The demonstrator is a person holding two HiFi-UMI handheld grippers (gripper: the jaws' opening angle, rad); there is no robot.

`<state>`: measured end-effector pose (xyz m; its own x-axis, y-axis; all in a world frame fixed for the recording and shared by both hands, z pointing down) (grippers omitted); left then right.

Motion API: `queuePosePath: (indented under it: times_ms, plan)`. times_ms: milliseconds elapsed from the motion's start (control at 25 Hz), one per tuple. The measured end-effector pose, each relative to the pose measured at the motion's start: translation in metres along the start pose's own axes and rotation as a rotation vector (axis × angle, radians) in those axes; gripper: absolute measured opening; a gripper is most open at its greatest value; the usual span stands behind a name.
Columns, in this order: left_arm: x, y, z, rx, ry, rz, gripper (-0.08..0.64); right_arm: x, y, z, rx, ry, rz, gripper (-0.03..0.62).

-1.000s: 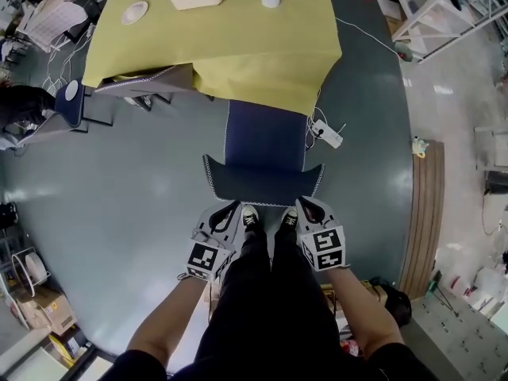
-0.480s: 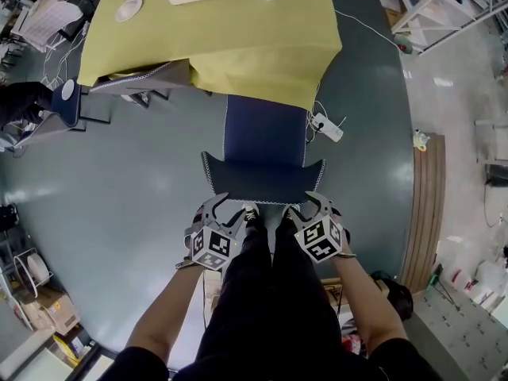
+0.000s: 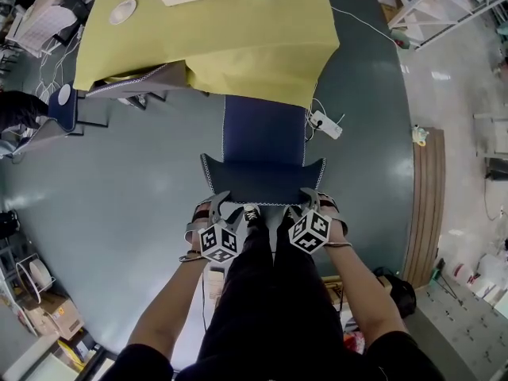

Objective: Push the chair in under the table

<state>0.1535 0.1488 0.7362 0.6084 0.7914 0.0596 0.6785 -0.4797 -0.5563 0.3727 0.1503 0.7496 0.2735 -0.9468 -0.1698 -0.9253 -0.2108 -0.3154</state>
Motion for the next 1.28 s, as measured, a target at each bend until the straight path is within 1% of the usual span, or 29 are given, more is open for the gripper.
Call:
queuePosePath:
  times_ms: [200,280,360,440,840,1080,1280]
  plan:
    - [-0.007,-0.003,-0.012,-0.038,0.002,-0.046,0.247,-0.001,0.004,-0.009,-0.018,-0.002,0.020,0.203]
    - [-0.012,-0.003,-0.013,-0.032,-0.008,-0.039,0.190,-0.002,0.006,-0.010,-0.013,-0.014,0.042,0.166]
    - [-0.015,-0.003,-0.012,-0.027,-0.034,-0.035,0.180,-0.003,0.005,-0.010,0.005,-0.025,0.060,0.148]
    - [-0.017,-0.003,-0.012,-0.024,-0.048,-0.047,0.170,-0.002,0.004,-0.010,0.019,-0.030,0.052,0.143]
    - [-0.018,0.002,-0.014,0.014,-0.051,-0.075,0.153,0.009,0.001,-0.009,0.033,-0.014,0.017,0.138]
    - [-0.019,0.003,-0.012,0.003,-0.066,-0.067,0.152,0.009,0.003,-0.007,0.024,-0.011,0.004,0.138]
    - [-0.021,0.006,-0.013,0.001,-0.061,-0.065,0.150,0.014,0.003,-0.007,0.022,-0.013,0.001,0.138]
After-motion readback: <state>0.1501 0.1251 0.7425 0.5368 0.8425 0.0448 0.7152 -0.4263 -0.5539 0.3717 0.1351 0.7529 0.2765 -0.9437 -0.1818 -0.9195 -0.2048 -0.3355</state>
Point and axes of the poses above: the fingertips, and each gripper's own axes: z backward along the fingers, x to its right, y out of its top, the point moved 9 cm from there along z, backward along the fingers, and after that the axes turned 15 degrees about z, right-handed, at the moved point
